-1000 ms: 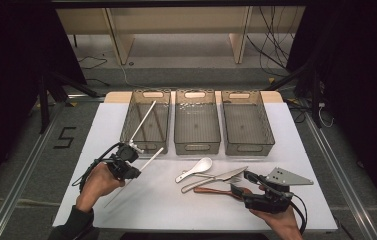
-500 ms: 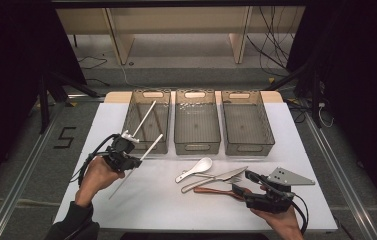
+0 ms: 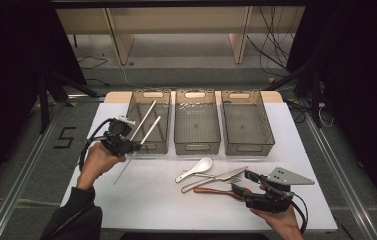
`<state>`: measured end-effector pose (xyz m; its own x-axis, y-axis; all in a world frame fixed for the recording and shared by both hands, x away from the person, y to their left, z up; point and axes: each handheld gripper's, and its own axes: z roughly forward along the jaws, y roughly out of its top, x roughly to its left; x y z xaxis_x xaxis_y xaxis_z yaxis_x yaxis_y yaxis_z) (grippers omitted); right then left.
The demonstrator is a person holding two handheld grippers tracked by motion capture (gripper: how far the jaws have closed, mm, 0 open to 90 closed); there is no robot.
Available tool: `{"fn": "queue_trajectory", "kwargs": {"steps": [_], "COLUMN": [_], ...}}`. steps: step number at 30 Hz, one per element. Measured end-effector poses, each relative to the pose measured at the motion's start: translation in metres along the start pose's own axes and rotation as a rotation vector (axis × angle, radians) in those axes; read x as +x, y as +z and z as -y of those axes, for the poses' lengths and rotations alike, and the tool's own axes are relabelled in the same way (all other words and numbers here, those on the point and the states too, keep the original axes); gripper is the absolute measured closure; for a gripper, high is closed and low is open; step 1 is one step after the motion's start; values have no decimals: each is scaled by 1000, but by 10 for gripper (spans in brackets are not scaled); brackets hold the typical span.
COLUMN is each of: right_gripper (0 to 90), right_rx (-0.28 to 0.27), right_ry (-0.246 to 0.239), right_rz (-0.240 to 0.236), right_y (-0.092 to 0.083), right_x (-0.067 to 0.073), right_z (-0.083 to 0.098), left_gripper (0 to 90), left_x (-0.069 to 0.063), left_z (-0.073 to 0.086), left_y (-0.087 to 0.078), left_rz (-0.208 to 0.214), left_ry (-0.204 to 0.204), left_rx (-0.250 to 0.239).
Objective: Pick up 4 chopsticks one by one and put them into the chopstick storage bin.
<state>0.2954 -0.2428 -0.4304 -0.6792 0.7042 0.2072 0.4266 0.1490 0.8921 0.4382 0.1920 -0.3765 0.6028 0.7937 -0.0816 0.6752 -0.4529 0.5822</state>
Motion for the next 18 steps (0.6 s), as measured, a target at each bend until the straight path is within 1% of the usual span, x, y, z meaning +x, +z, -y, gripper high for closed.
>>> {"fn": "queue_trajectory", "kwargs": {"steps": [2, 4, 8, 13, 15, 18], "right_gripper": [312, 312, 311, 310, 308, 304], "right_rx": [-1, -2, 1, -4, -8, -7], "right_ry": [-1, -1, 2, -1, -2, -2], "right_rz": [-1, -1, -1, -4, -5, -6], "right_y": [0, 0, 0, 0, 0, 0], "right_x": [0, 0, 0, 0, 0, 0], "right_z": [0, 0, 0, 0, 0, 0], "left_gripper": [840, 840, 840, 840, 840, 840], "left_x": [3, 6, 8, 12, 14, 16], "left_z": [-6, -11, -25, -42, -48, -57], "left_y": [-3, -6, -11, -12, -12, -12], "left_rz": [-4, -14, -32, -58, -58, -72], "left_ry": [-5, -22, -17, -18, -11, -17], "left_rx": [-21, -47, -74, -96, -96, -109]}}
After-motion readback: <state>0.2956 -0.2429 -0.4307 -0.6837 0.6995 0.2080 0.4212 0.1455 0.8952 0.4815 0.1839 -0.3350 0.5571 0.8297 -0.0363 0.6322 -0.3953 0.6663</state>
